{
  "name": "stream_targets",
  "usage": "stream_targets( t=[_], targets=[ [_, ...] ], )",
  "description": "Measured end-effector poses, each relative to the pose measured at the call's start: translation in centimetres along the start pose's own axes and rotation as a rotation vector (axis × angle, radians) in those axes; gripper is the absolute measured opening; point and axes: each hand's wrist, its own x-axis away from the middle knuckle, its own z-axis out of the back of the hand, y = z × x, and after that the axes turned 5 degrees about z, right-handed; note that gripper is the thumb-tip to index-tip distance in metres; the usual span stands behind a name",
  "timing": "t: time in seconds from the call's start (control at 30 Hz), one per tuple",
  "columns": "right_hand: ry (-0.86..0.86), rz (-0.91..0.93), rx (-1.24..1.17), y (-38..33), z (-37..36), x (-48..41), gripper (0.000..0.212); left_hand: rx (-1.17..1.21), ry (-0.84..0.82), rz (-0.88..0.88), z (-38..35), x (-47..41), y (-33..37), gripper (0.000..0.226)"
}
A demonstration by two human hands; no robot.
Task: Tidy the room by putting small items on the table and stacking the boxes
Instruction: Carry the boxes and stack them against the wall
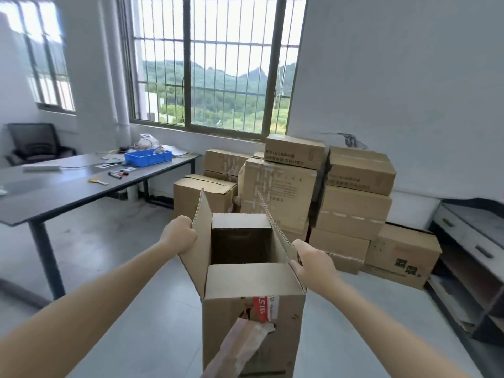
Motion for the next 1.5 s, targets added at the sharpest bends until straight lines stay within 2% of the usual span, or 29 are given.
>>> stream_targets(
  t=[0.33, 0.6, 0.67, 0.7, 0.77, 0.97, 1.1, 1.23, 1.33, 1.43, 1.5],
  targets=[
    [0.050, 0.194, -0.055, 7.5, -1.5, -7.8, 0.026, -0.037, 0.162, 0.074, -4.0, -2.5, 3.5, 0.037],
    [0.012, 0.319, -0.110, 8.8, -7.2, -15.5, 0.015, -0.057, 0.225, 0.186, -5.2, -9.2, 0.4, 0.033],
    [-0.055, 0.393, -0.125, 9.1, -8.4, -18.2, 0.021, -0.058, 0.217, 0.208, -6.1, -11.9, -0.2, 0.031],
    [-0.018, 0.422, -0.098, 9.3, -9.3, -19.9, 0.023, -0.055, 0.214, 0.222, -6.7, -13.4, -0.5, 0.030],
    [-0.010, 0.371, -0.071, 10.2, -10.9, -23.3, 0.016, -0.040, 0.216, 0.261, -7.9, -16.6, -1.1, 0.033],
    [-0.145, 0.328, -0.021, 13.1, -14.5, -33.6, 0.025, -0.025, 0.163, 0.328, -11.6, -27.4, -1.5, 0.039],
    [-0.062, 0.311, -0.090, 15.7, -16.0, -38.4, 0.036, -0.030, 0.107, 0.302, -14.3, -33.9, 0.2, 0.036],
    [-0.125, 0.221, -0.050, 20.1, -17.6, -41.8, 0.019, -0.064, 0.061, 0.250, -17.3, -39.3, 2.5, 0.036],
    [-0.111, 0.161, -0.070, 23.9, -18.8, -45.1, 0.005, -0.072, 0.035, 0.229, -19.4, -43.7, 4.5, 0.037],
    [-0.165, 0.135, -0.048, 27.5, -20.3, -49.3, 0.010, -0.086, 0.013, 0.259, -21.9, -48.1, 6.4, 0.036],
    [-0.184, 0.139, -0.068, 29.6, -21.4, -52.6, 0.005, -0.091, 0.016, 0.302, -23.4, -51.2, 7.3, 0.033]
  ],
)
